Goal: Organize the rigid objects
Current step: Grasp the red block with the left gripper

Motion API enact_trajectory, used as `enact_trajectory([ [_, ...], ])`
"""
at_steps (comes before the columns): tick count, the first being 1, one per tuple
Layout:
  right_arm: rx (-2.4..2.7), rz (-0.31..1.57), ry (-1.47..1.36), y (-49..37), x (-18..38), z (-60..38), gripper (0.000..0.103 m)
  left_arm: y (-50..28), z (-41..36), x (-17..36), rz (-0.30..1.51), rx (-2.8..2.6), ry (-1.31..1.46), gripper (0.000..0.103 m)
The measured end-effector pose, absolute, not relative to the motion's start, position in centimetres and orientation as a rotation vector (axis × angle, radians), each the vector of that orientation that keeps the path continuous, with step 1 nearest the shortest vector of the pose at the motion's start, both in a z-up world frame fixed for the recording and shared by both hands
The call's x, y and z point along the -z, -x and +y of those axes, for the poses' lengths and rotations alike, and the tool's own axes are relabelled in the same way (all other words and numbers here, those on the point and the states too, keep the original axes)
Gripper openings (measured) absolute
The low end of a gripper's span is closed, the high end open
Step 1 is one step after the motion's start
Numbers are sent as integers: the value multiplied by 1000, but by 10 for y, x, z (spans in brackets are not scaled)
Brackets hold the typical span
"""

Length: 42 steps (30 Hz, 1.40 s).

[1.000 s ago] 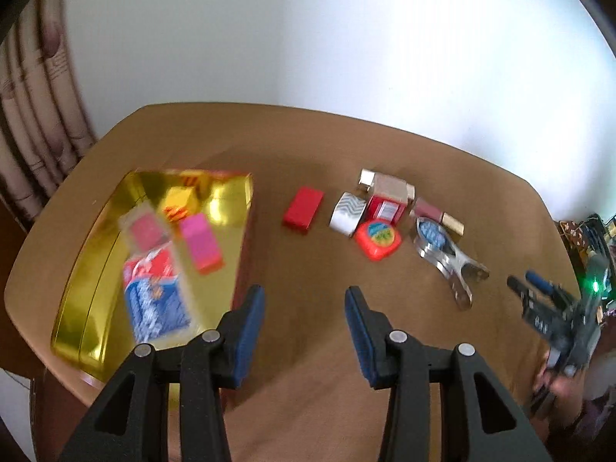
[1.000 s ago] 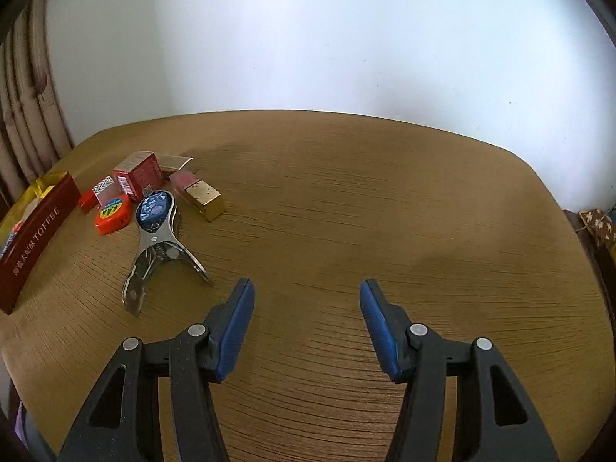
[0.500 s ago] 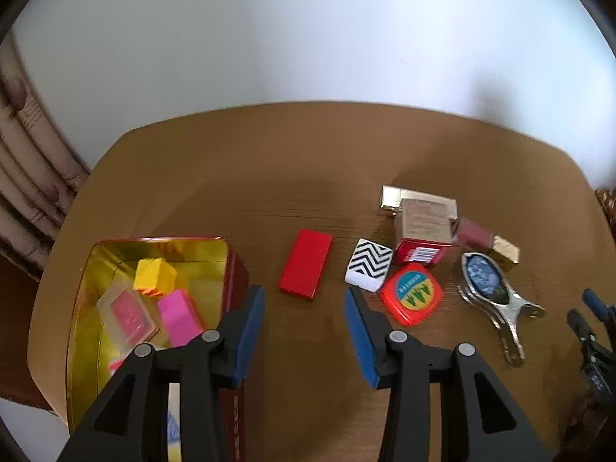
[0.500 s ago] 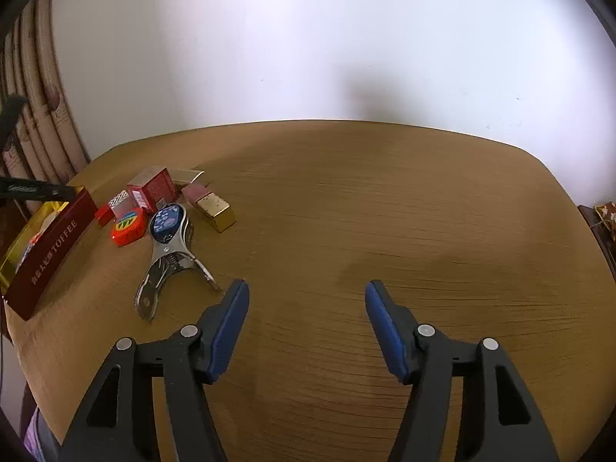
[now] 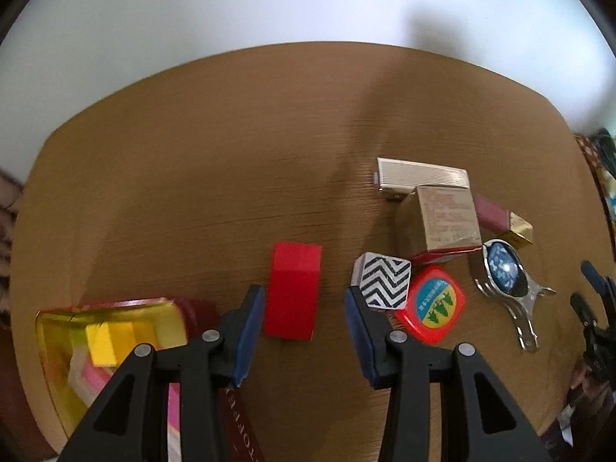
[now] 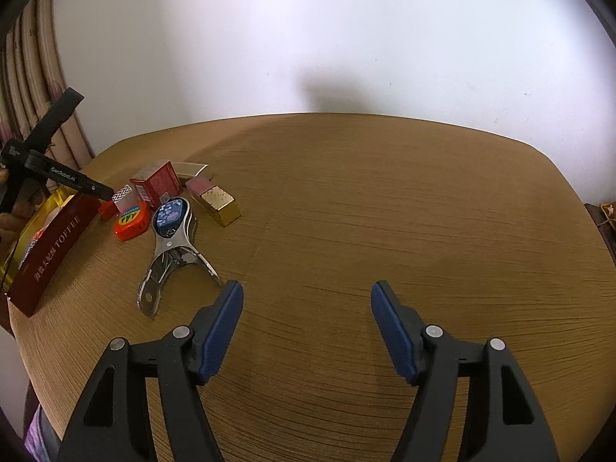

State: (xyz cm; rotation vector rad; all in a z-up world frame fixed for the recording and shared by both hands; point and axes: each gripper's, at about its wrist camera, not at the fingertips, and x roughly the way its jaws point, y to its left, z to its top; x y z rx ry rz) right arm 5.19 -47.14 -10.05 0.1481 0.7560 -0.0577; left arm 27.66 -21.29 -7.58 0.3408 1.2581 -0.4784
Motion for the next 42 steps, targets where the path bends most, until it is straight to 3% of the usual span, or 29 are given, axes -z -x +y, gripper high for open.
enact_trajectory([
  [8, 56, 775, -148, -54, 103, -471, 68, -298, -216, 99, 1326, 479, -433, 44],
  [12, 55, 784, -147, -55, 105, -470, 68, -294, -218, 104, 1263, 488, -463, 44],
  [15, 56, 792, -149, -55, 106, -470, 68, -287, -216, 102, 1212, 490, -465, 30],
  [20, 58, 793, -152, -56, 109, -471, 68, -274, -207, 95, 1185, 507, -404, 30],
  [34, -45, 699, -182, -47, 89, -461, 68, -163, -144, 20, 1065, 416, -166, 30],
  [42, -368, 730, -86, -95, 49, -365, 72, -114, -128, -17, 1030, 366, -54, 30],
])
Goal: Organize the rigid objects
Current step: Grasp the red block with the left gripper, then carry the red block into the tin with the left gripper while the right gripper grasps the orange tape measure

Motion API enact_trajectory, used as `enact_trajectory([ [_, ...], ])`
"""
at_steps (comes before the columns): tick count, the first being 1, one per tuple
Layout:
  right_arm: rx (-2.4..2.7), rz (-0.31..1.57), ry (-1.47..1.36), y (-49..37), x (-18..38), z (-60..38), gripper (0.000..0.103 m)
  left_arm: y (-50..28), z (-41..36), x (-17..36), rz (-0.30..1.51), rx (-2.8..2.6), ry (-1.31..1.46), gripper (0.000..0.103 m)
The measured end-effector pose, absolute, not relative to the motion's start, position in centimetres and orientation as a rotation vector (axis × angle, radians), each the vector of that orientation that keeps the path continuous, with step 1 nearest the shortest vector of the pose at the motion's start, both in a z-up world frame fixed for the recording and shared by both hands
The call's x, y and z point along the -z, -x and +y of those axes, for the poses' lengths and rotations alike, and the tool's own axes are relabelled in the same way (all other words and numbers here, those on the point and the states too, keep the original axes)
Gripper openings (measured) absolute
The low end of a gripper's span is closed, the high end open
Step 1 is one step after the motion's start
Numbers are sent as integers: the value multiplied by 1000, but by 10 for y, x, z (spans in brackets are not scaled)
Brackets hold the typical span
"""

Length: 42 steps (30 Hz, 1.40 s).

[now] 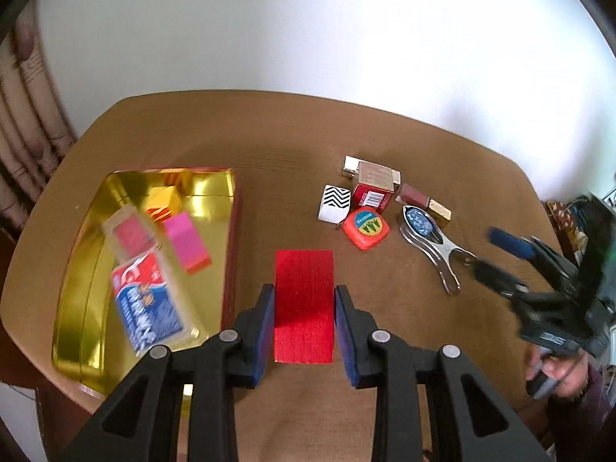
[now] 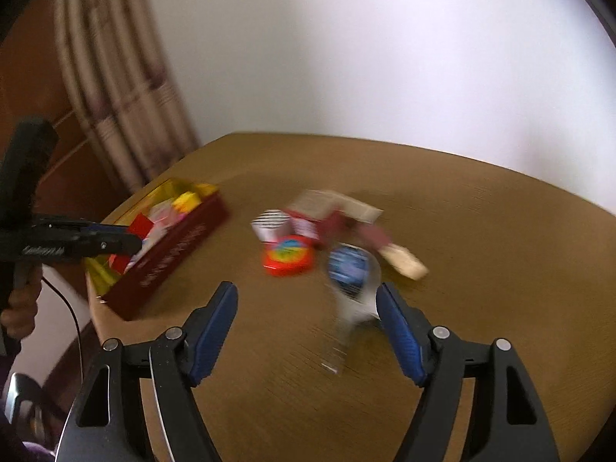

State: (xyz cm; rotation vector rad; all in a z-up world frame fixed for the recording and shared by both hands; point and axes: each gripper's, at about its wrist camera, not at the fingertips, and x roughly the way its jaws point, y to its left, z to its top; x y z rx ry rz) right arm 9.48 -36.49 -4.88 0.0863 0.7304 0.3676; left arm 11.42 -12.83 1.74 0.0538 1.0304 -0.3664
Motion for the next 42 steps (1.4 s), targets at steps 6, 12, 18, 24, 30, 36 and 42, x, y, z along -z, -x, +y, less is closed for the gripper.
enact_trajectory([
  [6, -416, 790, 10, -142, 56, -312, 72, -103, -108, -30, 1015, 344, -14, 30],
  [12, -402, 840, 39, -163, 73, -295, 72, -102, -79, -37, 1008, 318, 27, 30],
  [18, -383, 900, 46, -179, 90, -297, 72, -106, -65, -29, 1018, 313, 67, 30],
  [24, -354, 935, 60, -195, 101, -297, 72, -108, -53, -28, 1015, 300, 89, 30],
  [30, -344, 978, 80, -207, 115, -287, 53, -110, -40, -23, 1015, 265, 79, 30],
  [36, -334, 986, 101, -207, 122, -283, 44, -131, -28, -21, 1003, 231, 71, 30],
  [42, -354, 990, 22, -193, 115, -298, 44, -159, -33, -12, 1014, 245, 28, 30],
])
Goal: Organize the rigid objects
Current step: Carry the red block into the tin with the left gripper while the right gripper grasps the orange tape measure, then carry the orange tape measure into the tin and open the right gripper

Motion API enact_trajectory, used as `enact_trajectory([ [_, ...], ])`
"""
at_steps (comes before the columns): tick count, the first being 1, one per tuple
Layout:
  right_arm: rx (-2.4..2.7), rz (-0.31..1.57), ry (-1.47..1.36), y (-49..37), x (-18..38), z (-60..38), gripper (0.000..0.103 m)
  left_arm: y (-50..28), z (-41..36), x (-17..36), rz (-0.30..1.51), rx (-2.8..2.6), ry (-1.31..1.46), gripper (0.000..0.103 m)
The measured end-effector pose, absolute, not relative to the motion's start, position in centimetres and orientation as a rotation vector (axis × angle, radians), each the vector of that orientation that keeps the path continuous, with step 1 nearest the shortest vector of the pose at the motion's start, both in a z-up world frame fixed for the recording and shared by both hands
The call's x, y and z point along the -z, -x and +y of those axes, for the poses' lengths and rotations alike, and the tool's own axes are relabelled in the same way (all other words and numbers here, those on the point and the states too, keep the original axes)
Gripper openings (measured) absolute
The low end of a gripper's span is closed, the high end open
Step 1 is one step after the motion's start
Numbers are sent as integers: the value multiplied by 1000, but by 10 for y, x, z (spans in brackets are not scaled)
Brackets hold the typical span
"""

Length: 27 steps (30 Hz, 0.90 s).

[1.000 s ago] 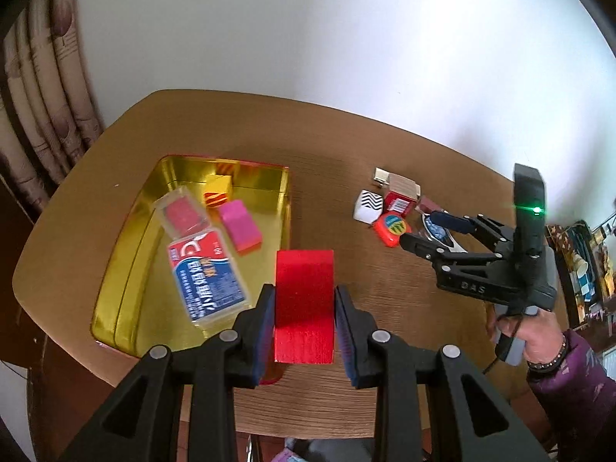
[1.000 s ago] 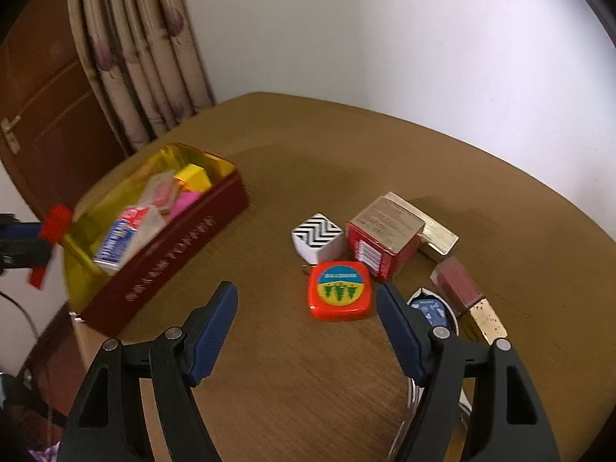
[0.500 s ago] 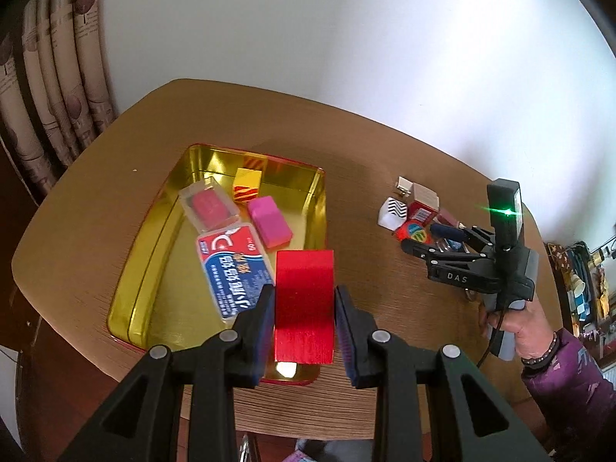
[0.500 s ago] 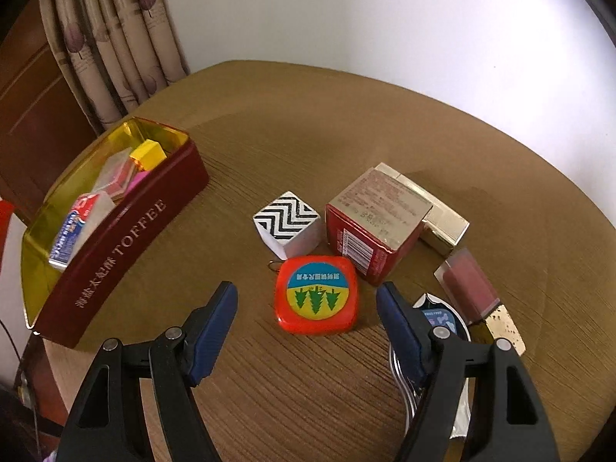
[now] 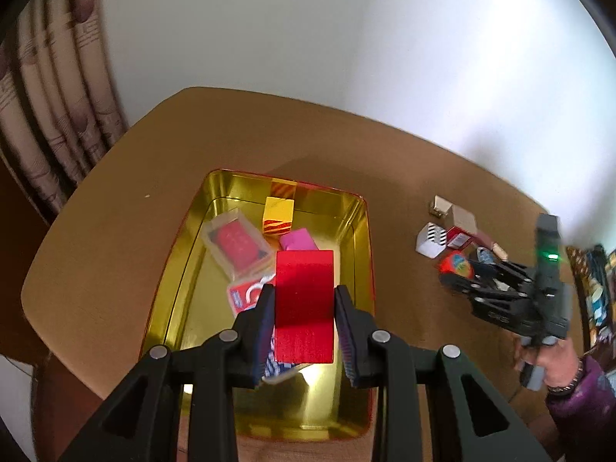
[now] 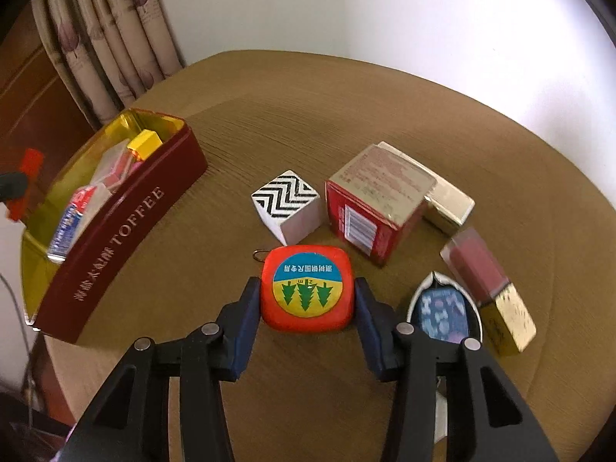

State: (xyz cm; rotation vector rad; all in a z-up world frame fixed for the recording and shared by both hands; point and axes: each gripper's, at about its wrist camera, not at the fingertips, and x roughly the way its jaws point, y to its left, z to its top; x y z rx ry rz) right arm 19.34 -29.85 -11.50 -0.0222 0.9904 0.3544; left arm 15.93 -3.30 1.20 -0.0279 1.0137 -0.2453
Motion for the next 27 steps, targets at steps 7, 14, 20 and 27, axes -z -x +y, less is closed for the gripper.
enact_trajectory([
  [7, -381, 963, -91, -171, 96, -313, 44, -189, -55, 19, 1066, 273, -24, 30],
  [14, -412, 923, -143, -158, 70, -321, 44, -204, -71, 32, 1050, 251, -83, 31],
  [20, -430, 902, -137, -154, 56, -315, 44, -219, -76, 41, 1074, 244, -99, 31],
  [27, -462, 882, -130, -156, 42, -295, 44, -214, -60, 36, 1070, 275, 2, 41],
])
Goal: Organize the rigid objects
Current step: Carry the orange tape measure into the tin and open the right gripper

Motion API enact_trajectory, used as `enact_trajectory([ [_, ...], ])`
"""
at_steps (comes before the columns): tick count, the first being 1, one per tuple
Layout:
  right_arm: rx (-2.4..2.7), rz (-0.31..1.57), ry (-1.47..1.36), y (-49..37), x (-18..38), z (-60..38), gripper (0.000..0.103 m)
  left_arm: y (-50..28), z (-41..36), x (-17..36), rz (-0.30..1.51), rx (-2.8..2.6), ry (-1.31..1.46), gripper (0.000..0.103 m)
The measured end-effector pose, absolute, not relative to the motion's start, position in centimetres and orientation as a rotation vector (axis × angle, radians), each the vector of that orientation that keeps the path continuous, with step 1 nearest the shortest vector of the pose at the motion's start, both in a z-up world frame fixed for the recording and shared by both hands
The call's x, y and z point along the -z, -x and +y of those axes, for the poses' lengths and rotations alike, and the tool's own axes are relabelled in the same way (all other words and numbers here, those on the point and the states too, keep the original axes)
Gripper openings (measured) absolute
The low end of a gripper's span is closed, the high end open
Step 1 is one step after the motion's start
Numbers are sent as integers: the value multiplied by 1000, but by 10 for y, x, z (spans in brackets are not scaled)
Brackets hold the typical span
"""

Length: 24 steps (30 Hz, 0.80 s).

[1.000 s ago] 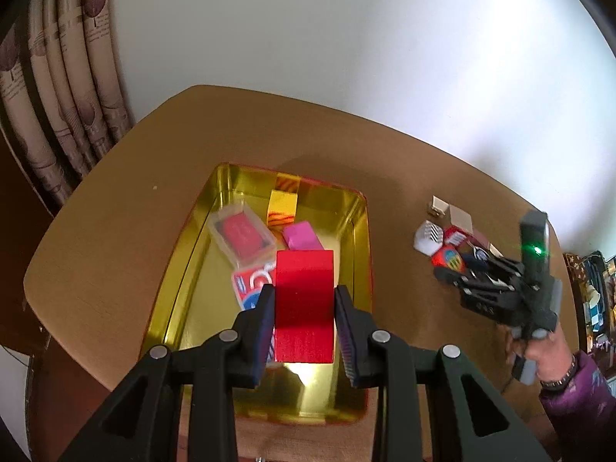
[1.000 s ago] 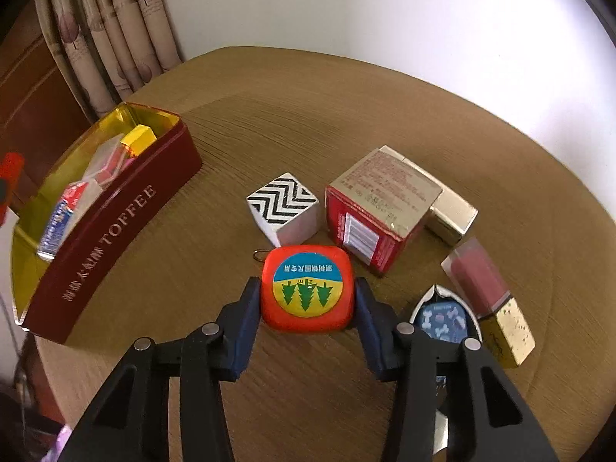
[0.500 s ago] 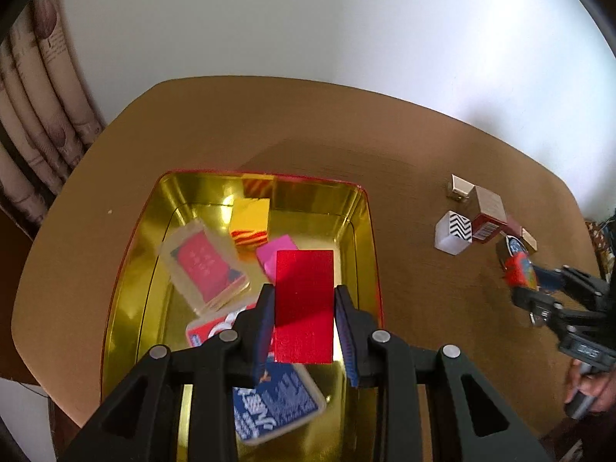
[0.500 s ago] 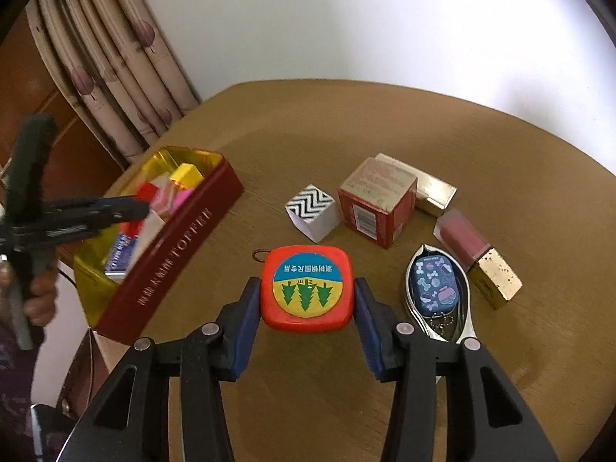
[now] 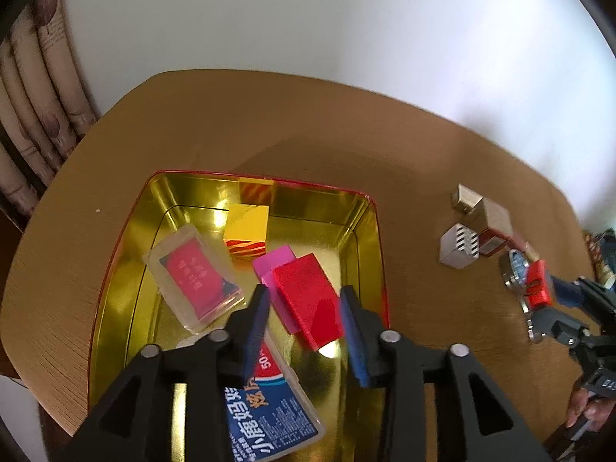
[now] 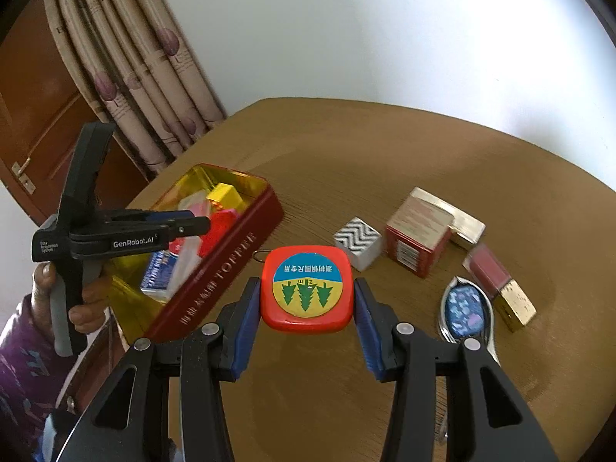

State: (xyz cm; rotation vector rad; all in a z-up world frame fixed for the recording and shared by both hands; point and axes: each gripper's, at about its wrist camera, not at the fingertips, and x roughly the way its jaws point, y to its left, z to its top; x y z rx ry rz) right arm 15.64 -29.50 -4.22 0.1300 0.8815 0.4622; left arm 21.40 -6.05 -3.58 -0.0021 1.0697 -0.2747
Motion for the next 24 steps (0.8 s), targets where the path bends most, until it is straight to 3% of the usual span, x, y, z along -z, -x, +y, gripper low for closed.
enact_trajectory([
  [13, -694, 879, -56, -190, 3, -173, 44, -107, 31, -5, 894, -112, 169, 41],
  [24, -736, 1007, 14, -236, 34, -65, 44, -72, 53, 10, 848, -219, 183, 41],
])
